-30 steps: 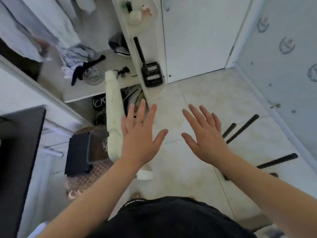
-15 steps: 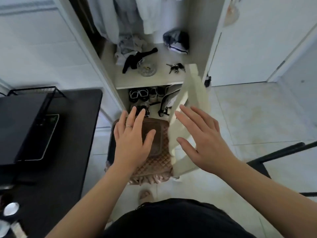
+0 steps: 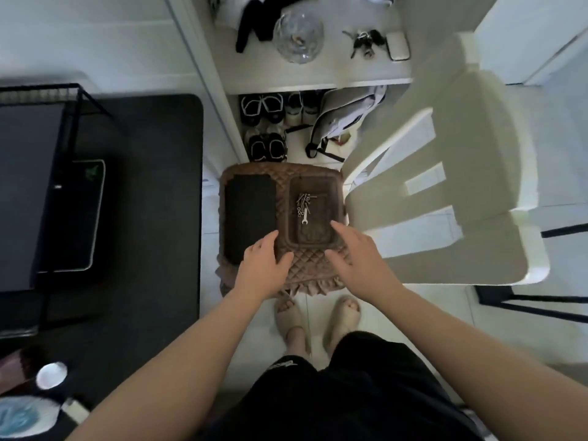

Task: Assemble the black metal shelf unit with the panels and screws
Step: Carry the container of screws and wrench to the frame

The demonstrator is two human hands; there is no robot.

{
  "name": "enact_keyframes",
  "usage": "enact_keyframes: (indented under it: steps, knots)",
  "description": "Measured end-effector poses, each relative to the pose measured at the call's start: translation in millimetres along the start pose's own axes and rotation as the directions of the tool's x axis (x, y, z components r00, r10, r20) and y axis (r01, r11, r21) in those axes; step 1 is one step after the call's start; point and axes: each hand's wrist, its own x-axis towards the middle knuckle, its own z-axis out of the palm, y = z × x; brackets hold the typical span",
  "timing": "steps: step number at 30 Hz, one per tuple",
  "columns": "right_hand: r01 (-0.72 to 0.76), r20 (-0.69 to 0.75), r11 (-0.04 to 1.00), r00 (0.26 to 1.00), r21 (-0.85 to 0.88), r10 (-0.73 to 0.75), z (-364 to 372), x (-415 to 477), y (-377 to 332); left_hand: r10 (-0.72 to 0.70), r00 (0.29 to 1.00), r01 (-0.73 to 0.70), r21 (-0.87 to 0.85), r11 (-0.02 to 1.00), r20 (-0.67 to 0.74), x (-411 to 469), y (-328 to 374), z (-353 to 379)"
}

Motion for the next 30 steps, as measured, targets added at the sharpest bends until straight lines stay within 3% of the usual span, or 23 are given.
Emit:
enact_keyframes:
  steps: [5, 8, 10, 13, 17, 21, 30]
  knots:
    - [-0.303, 0.132, 0.946, 0.949, 0.118, 0.288, 34, 49, 33, -0.229, 0.957, 0.265, -0.208, 0.942, 0.180, 42, -19, 28]
    - [-0.435, 0.165, 0.887, 0.897, 0.156, 0.411, 45, 77, 54, -0.424, 0.874, 0.486, -0.462, 0.742, 0.238, 72, -21, 44]
    - [-0.525, 0.158, 0.823, 0.851, 0.216, 0.501, 51, 95, 68, -0.504, 0.820, 0.567, -0.513, 0.645, 0.273, 90, -24, 53]
    - [-0.622, 0.170, 0.739, 0.783, 0.259, 0.599, 57, 118, 87, -0.501, 0.812, 0.581, -0.506, 0.637, 0.300, 110, -27, 66]
    - [-0.697, 0.221, 0.638, 0.713, 0.326, 0.666, 64, 141, 99, -0.511, 0.774, 0.626, -0.566, 0.535, 0.373, 130, -19, 75]
    - [-0.765, 0.370, 0.486, 0.635, 0.422, 0.678, 64, 151, 102, -0.516, 0.756, 0.646, -0.587, 0.489, 0.403, 139, -8, 77]
    - [-0.725, 0.346, 0.503, 0.676, 0.471, 0.650, 41, 149, 91, -0.534, 0.751, 0.636, -0.643, 0.427, 0.388, 125, 9, 57]
